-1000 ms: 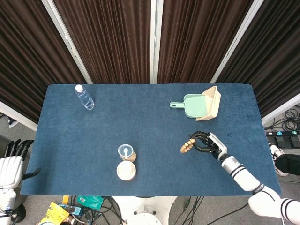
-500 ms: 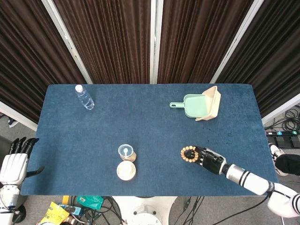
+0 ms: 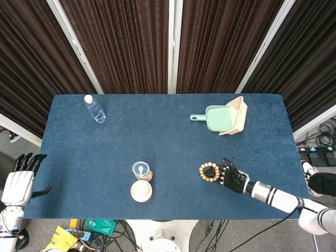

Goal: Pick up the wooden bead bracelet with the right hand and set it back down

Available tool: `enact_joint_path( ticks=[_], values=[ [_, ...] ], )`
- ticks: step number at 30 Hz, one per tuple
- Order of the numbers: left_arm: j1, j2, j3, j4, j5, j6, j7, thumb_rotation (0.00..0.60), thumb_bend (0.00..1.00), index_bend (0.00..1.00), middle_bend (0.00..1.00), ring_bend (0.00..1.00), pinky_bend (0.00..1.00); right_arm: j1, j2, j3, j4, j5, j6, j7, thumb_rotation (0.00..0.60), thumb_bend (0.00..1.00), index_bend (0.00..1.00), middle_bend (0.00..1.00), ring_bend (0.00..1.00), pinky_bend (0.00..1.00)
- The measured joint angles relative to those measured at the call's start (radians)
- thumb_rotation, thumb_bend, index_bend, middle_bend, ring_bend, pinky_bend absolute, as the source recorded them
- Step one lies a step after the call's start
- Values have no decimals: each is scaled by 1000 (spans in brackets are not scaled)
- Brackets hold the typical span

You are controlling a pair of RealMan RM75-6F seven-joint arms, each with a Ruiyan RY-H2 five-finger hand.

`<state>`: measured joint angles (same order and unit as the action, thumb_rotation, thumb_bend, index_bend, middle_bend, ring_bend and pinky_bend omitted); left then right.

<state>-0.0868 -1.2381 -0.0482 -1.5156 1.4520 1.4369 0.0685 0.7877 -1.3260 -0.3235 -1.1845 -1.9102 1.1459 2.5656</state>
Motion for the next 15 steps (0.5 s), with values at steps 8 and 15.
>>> enact_joint_path(
  ticks=[8,15],
  values=[
    [9,2,8,-3,1,11,0,600,23,137,131,45,0,-68,-30,100,-85,195,-18,-450,220,6,699,648,340,0],
    [10,1,13,-6,-4,5,-3,600,22,138,131,45,0,-111,-65,179,-129,311,-21,-747,183,0,779,685,377,0]
  ],
)
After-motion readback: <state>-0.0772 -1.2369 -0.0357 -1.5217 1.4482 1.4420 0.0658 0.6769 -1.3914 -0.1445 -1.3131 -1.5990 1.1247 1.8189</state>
